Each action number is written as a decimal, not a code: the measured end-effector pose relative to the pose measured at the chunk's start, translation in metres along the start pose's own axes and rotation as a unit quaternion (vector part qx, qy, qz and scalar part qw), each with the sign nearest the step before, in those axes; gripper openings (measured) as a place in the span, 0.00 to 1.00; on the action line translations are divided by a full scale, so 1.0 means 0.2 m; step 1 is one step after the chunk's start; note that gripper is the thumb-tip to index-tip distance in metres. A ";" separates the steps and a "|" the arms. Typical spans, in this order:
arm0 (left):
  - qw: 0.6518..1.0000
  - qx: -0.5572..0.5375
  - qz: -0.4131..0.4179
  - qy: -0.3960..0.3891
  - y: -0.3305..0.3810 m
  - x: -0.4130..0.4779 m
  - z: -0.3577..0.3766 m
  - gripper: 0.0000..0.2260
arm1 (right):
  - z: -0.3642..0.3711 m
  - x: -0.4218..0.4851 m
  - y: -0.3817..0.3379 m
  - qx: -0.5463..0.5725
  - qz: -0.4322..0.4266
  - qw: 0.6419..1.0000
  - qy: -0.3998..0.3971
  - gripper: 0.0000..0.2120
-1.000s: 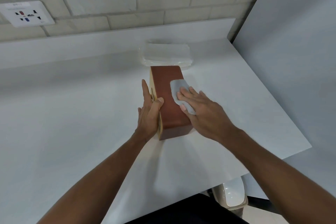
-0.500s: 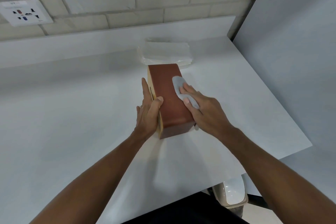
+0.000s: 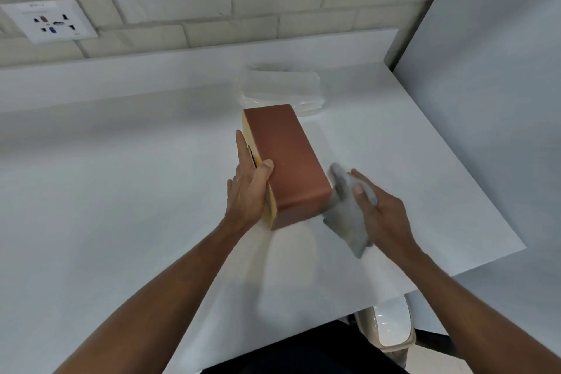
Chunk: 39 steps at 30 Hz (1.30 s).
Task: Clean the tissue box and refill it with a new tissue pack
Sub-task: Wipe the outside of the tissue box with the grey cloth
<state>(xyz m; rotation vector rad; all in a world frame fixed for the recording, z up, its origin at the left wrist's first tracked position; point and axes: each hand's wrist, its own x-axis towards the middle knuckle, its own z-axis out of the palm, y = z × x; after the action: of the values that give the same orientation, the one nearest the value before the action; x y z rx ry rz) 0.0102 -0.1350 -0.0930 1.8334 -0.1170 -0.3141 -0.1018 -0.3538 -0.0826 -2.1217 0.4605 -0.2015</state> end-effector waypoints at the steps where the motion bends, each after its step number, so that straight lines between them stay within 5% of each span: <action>1: 1.000 0.013 0.014 0.006 -0.01 -0.01 -0.01 0.43 | -0.01 0.01 -0.01 0.080 0.055 0.995 0.027 0.12; 4: 0.983 0.115 0.142 -0.001 -0.11 -0.06 -0.11 0.51 | -0.03 0.04 -0.04 0.175 0.110 0.976 0.063 0.24; 8: 0.822 0.423 0.382 -0.015 -0.25 -0.10 -0.23 0.62 | 0.00 0.03 -0.09 0.192 0.093 0.977 0.004 0.25; 11: 0.741 0.495 0.453 -0.038 -0.26 -0.09 -0.25 0.61 | 0.04 0.01 -0.11 0.183 0.092 0.977 -0.061 0.24; 14: 0.709 0.540 0.450 -0.053 -0.24 -0.07 -0.27 0.61 | 0.07 0.01 -0.16 0.174 0.097 0.974 -0.106 0.24; 21: 0.697 0.583 0.413 -0.059 -0.13 0.03 -0.28 0.65 | 0.06 0.12 -0.24 0.183 0.119 0.973 -0.081 0.23; 27: 0.724 0.565 0.395 -0.035 0.09 0.11 -0.22 0.70 | -0.04 0.24 -0.30 0.231 0.110 0.966 -0.035 0.16; 39: 0.865 0.411 0.278 -0.071 0.41 0.16 -0.25 0.74 | -0.21 0.42 -0.54 0.221 0.043 0.974 -0.016 0.13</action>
<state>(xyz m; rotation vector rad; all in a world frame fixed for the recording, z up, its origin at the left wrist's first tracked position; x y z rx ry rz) 0.0612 -0.1200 -0.0076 2.4956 -0.9961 0.0378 -0.0120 -0.3648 0.0273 -1.6636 0.4416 -0.1993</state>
